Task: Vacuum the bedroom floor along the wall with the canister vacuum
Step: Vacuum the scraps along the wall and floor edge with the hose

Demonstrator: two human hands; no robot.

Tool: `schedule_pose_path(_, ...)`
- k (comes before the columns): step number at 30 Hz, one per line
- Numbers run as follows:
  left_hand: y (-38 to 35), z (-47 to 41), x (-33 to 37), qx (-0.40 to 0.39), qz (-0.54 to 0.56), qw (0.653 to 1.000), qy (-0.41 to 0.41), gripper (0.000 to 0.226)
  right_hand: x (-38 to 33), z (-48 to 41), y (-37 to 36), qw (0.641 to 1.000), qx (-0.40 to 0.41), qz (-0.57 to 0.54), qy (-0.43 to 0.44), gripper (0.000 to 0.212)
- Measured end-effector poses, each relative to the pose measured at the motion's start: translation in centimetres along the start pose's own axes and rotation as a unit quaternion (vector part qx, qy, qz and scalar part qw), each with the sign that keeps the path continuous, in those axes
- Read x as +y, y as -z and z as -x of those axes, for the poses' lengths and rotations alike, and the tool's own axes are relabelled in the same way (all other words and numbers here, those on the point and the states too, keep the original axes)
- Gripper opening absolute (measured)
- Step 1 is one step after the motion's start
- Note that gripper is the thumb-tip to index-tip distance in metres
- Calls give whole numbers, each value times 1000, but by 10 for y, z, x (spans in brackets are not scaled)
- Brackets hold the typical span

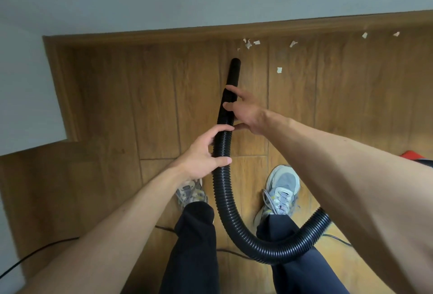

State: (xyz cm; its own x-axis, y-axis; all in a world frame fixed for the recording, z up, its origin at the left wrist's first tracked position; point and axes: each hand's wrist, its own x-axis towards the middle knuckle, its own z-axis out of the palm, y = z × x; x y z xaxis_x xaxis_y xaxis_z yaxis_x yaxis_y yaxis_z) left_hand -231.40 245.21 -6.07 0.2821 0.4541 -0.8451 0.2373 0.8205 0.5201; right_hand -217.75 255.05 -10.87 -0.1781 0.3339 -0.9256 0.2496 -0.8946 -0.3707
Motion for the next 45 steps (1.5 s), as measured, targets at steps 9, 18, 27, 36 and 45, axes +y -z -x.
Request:
schedule_pose_path(9, -9, -14, 4, 14, -17, 1000, 6, 69, 2, -10, 11, 1000, -8, -5, 17, 59)
schedule_pose_path(18, -8, -27, 12, 19, -13, 1000, -4, 68, -6, -18, 17, 999, -11, -12, 32, 59)
schedule_pose_path(27, -14, -37, 26, 8, -50, 999, -17, 69, -10, -19, 35, 999, -1, -38, 38, 60)
schedule_pose_path(36, -17, -43, 32, 24, -55, 998, -15, 68, -16, -22, 38, 998, 2, -36, 50, 60)
schedule_pose_path(45, -21, -49, 38, 20, -65, 998, -6, 69, -14, -22, 49, 997, -16, -52, 51, 60)
